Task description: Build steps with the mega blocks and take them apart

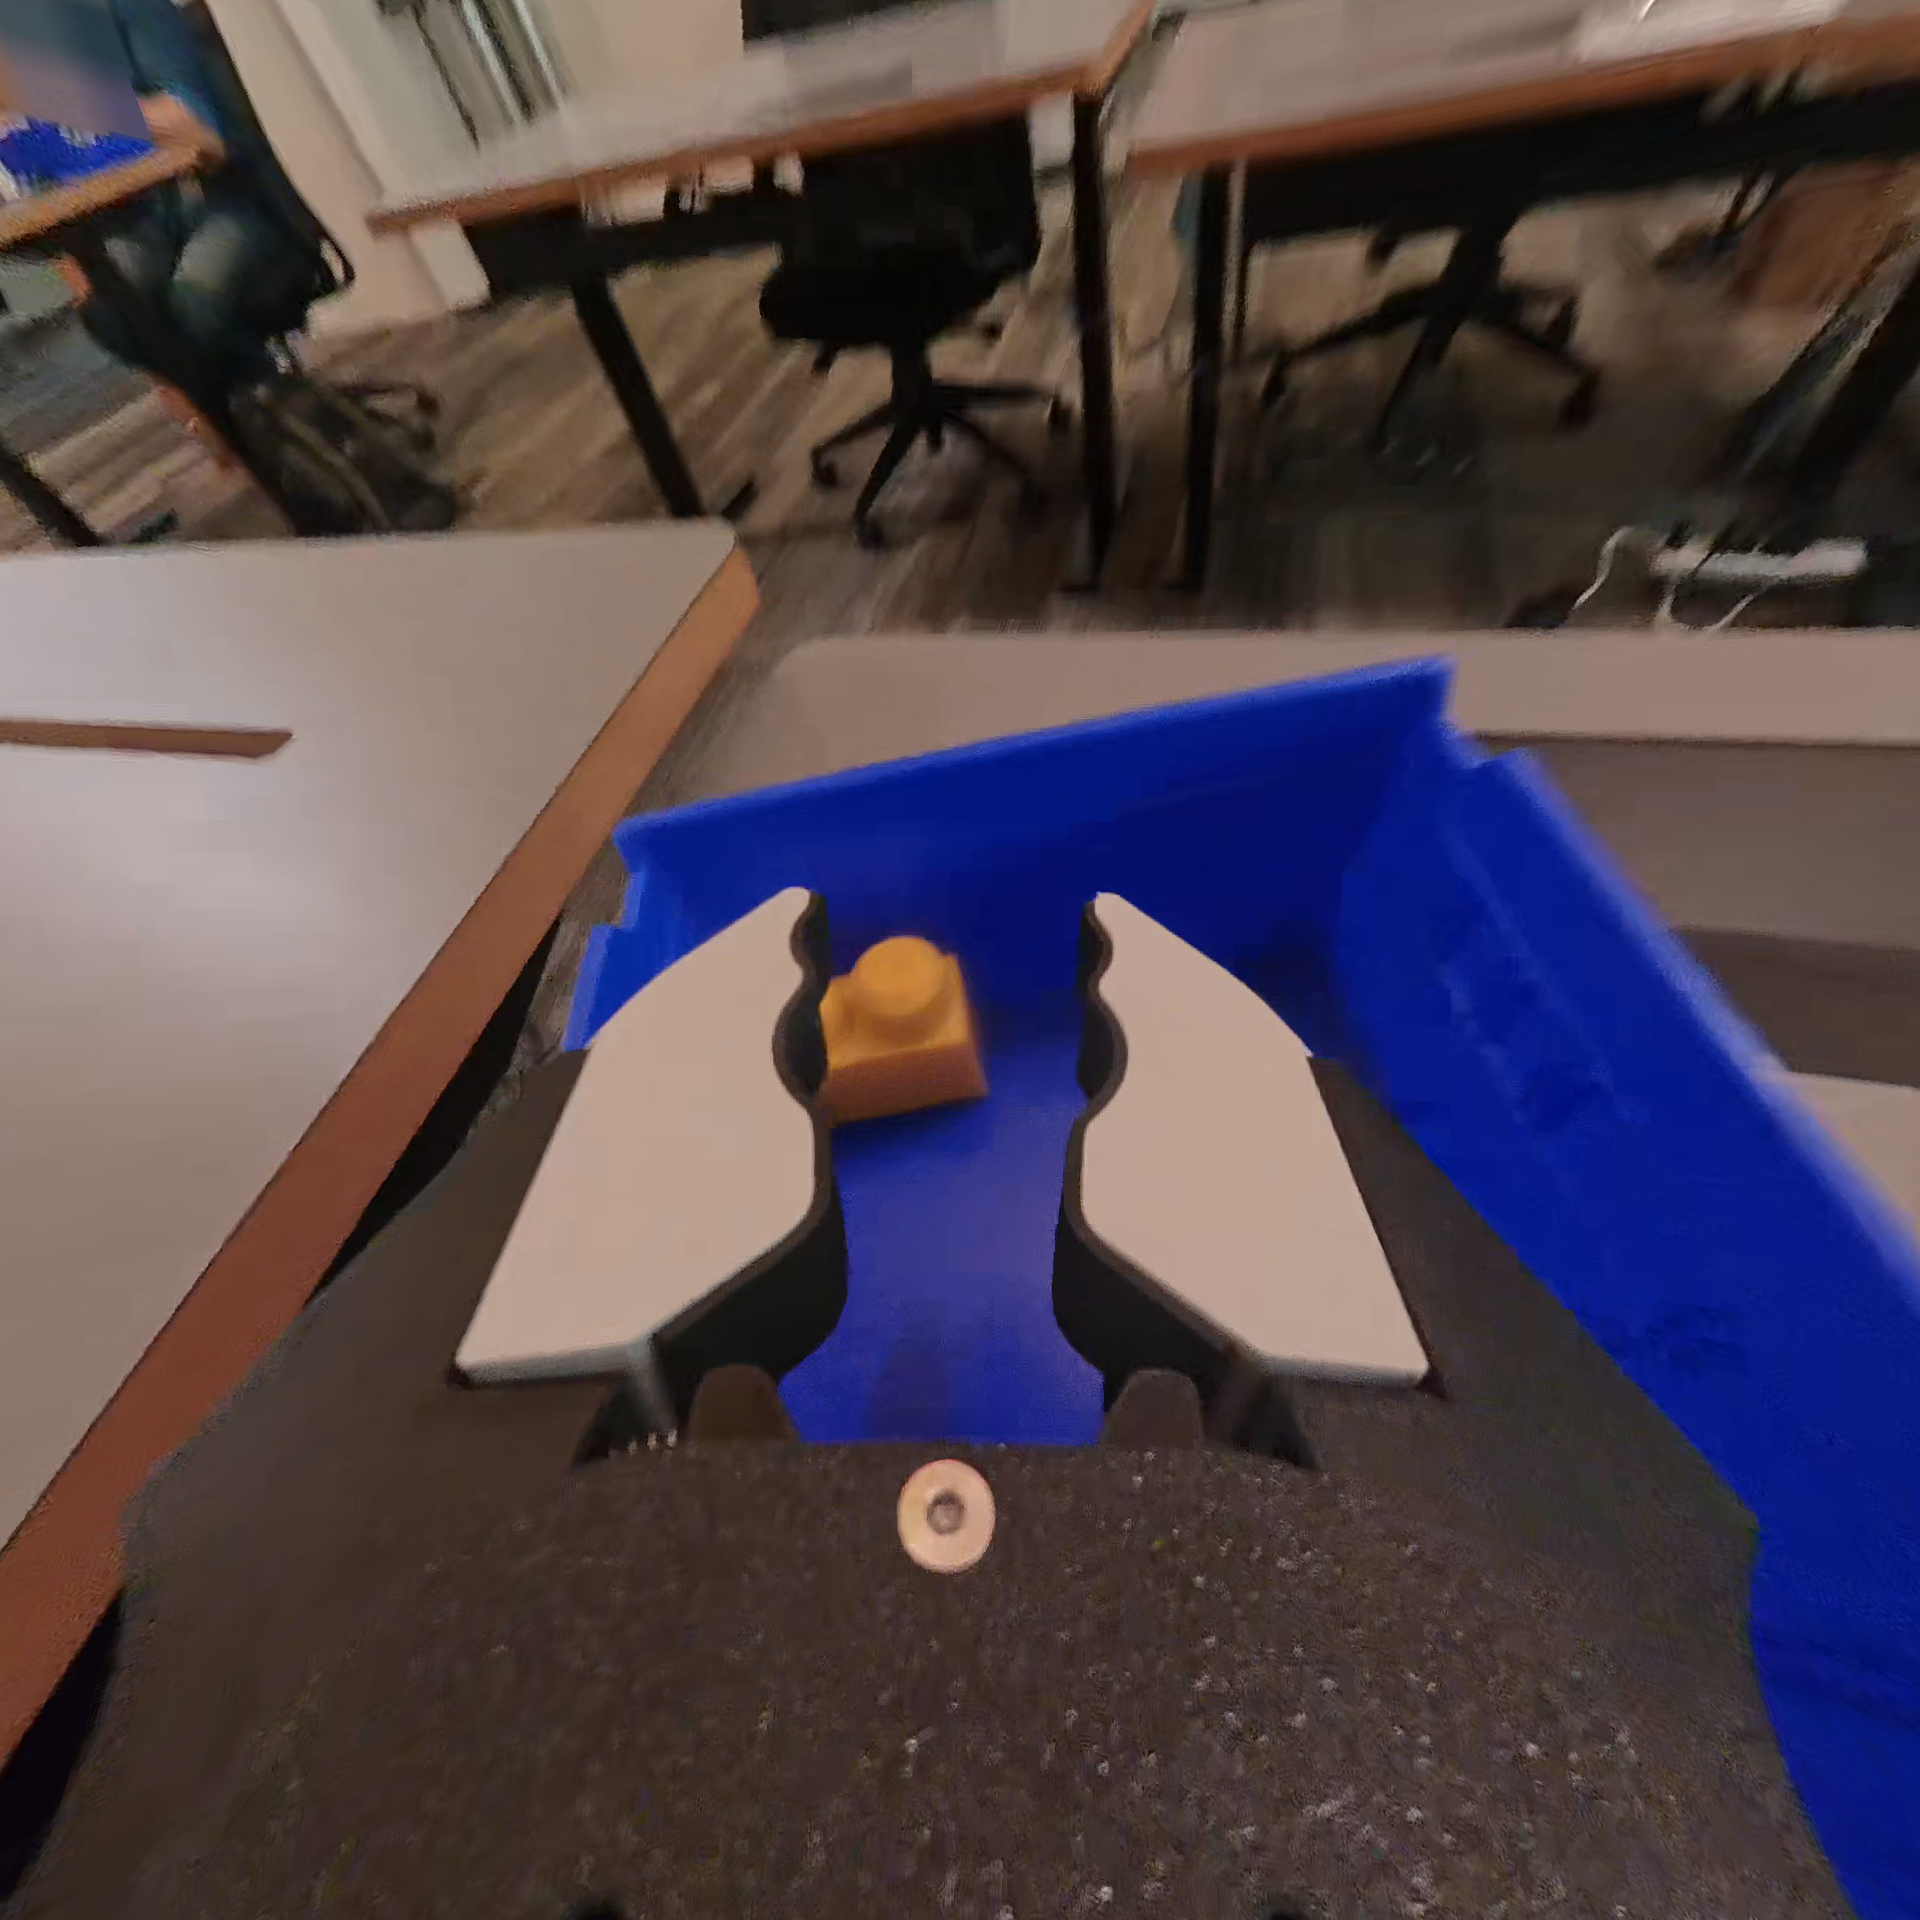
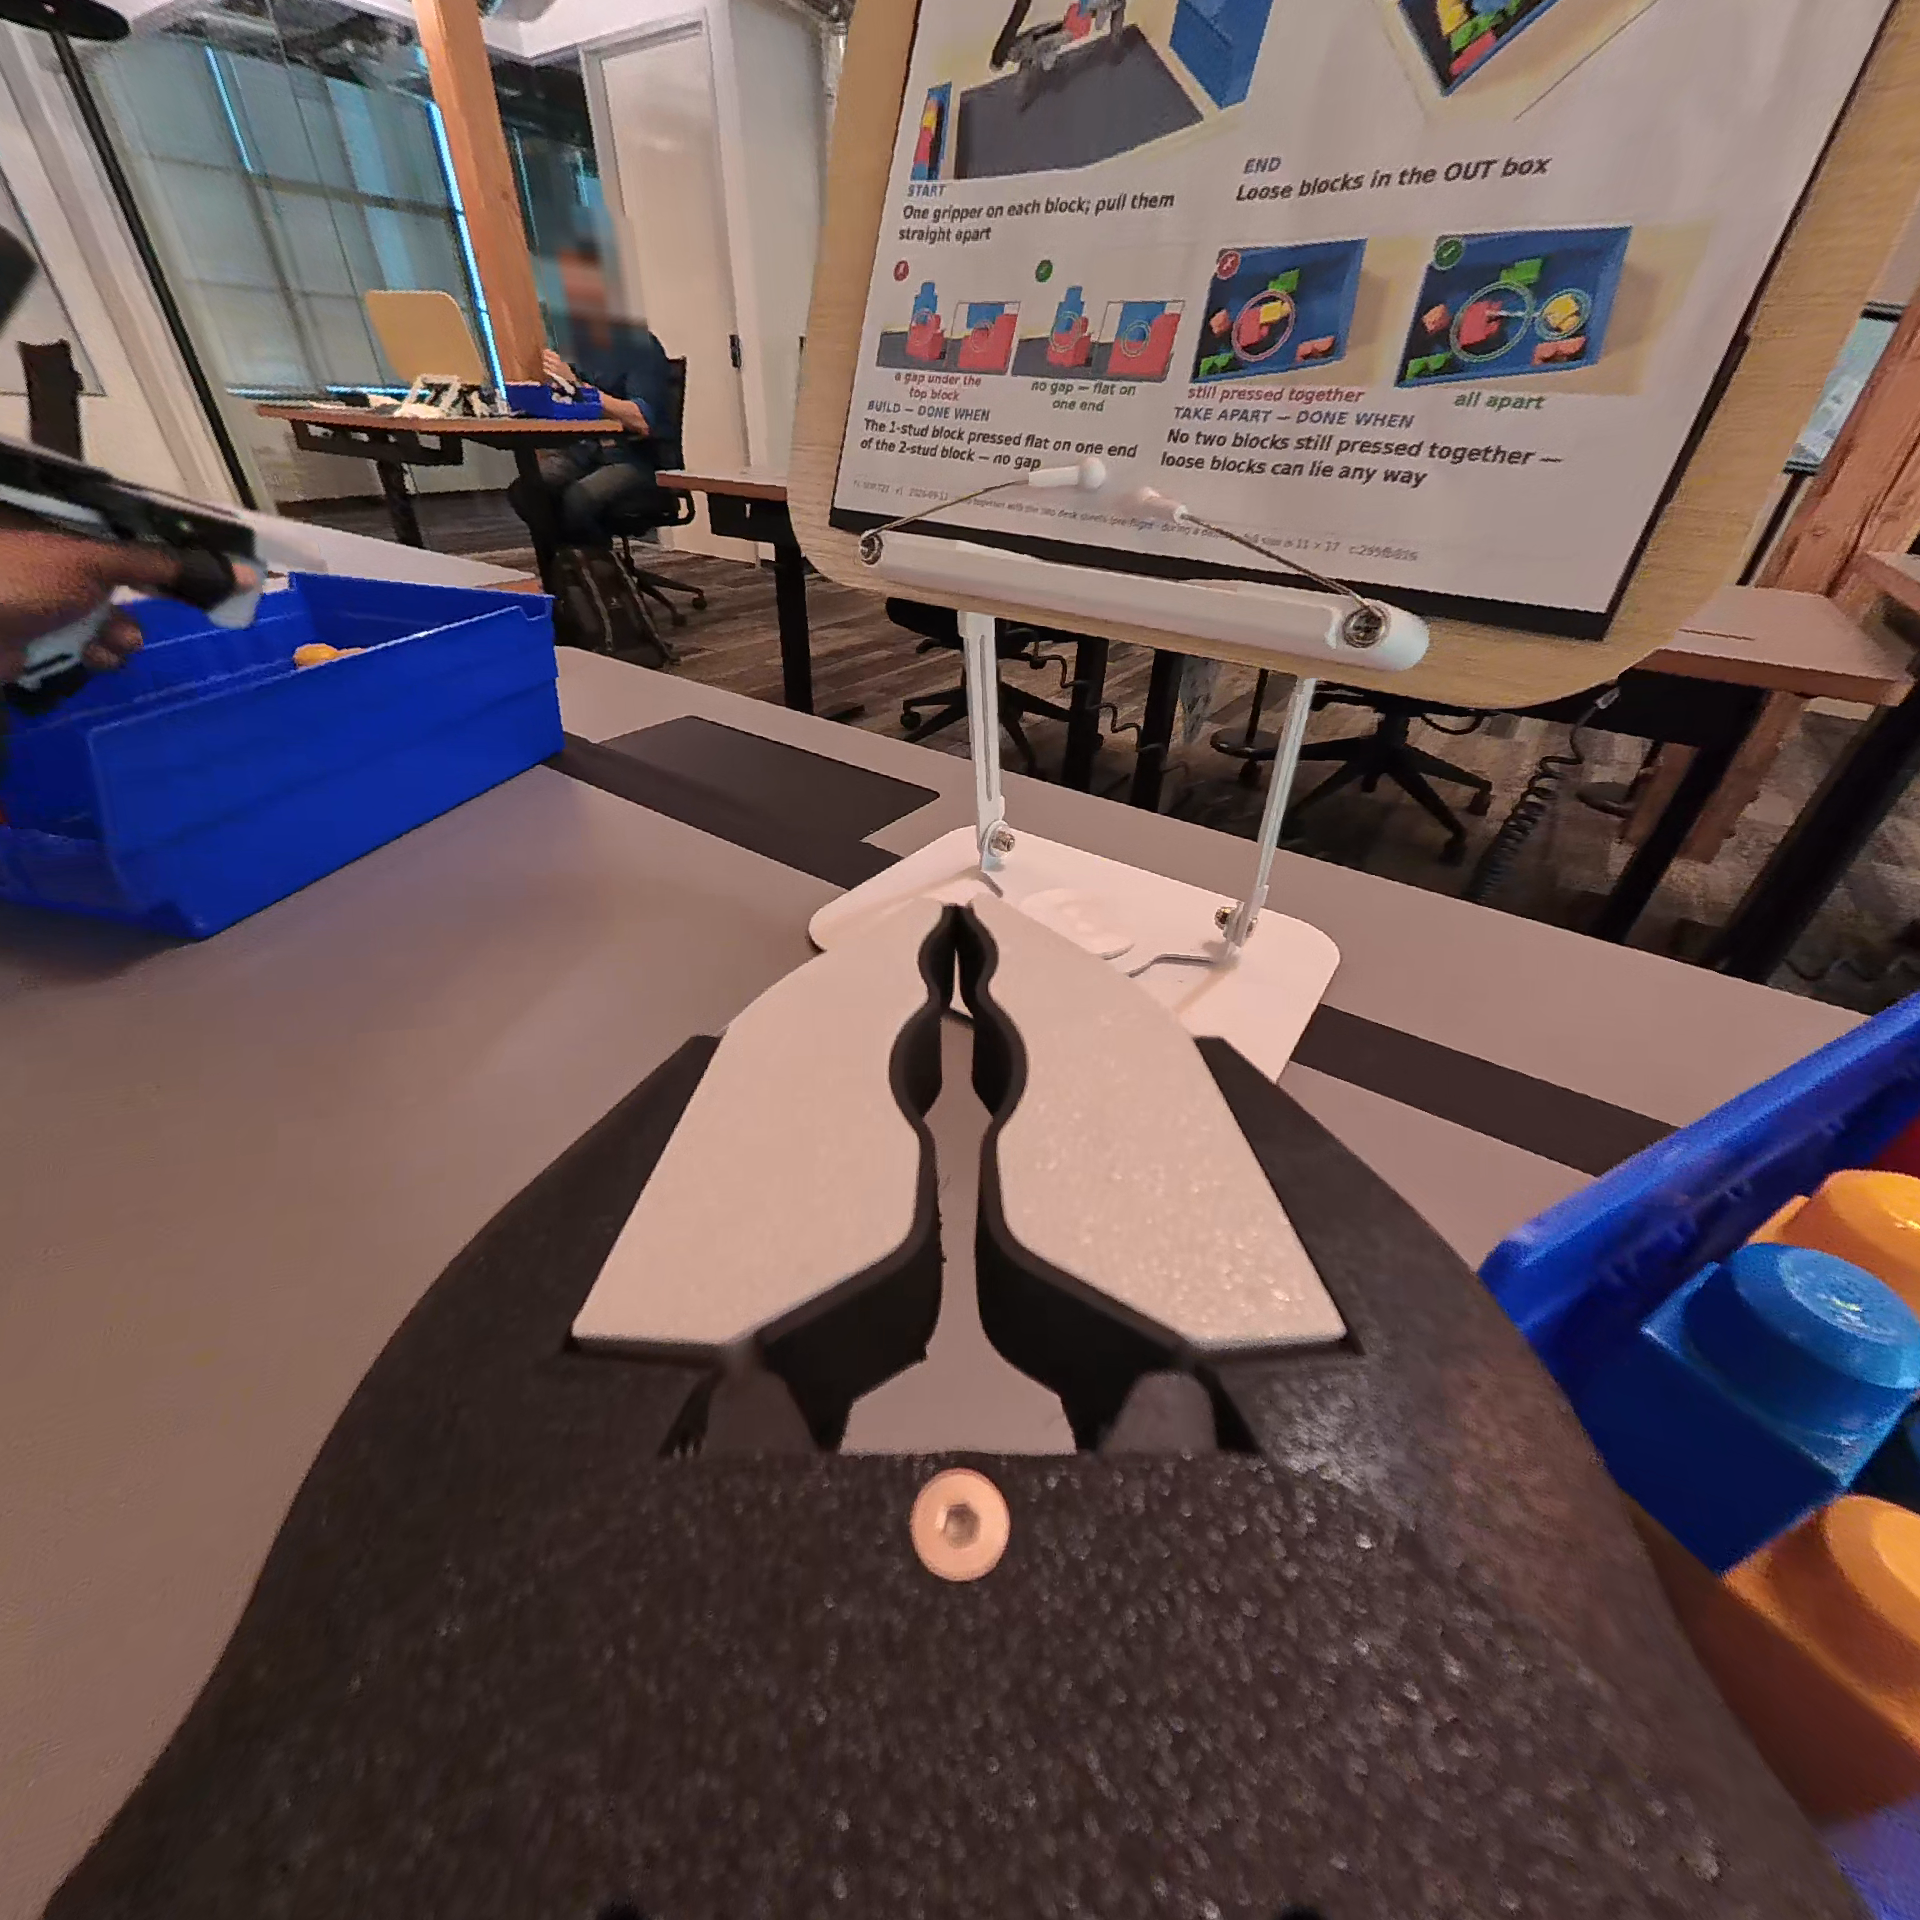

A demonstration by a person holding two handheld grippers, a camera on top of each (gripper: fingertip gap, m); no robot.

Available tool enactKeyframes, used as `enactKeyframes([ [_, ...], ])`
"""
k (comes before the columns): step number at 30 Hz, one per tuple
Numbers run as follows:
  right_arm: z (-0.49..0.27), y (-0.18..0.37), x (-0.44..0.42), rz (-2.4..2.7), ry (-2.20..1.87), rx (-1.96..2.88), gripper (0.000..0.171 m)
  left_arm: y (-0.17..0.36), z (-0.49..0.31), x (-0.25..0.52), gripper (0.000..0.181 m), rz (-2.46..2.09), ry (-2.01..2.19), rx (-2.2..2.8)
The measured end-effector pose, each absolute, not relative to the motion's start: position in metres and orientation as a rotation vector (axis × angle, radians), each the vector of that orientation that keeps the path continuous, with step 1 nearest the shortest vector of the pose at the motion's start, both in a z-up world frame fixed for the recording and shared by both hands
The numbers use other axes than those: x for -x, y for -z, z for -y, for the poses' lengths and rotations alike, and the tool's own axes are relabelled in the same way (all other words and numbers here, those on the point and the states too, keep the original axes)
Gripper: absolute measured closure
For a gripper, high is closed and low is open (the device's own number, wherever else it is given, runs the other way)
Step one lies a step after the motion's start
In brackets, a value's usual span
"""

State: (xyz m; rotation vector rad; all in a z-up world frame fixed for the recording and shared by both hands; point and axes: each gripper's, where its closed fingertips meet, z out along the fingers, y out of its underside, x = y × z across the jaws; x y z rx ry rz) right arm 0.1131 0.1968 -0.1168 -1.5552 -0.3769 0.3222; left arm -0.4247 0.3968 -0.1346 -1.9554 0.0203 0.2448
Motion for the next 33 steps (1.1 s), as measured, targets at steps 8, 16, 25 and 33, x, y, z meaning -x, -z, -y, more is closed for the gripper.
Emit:
enactKeyframes([
  [8,-0.198,0.12,-0.113,0.385,-0.323,1.564,0.171,0.19,-0.416,0.45,0.137,0.042,-0.287,2.169],
  [16,-0.198,0.122,-0.111,0.395,-0.33,1.57,0.171,0.202,-0.432,0.461,0.14,0.095,-0.292,2.221],
  [25,-0.199,0.126,-0.109,0.403,-0.341,1.583,0.171,0.213,-0.435,0.457,0.148,0.061,-0.338,2.231],
  [33,-0.199,0.126,-0.109,0.402,-0.341,1.583,0.171,0.214,-0.424,0.451,0.153,0.005,-0.318,2.28],
])
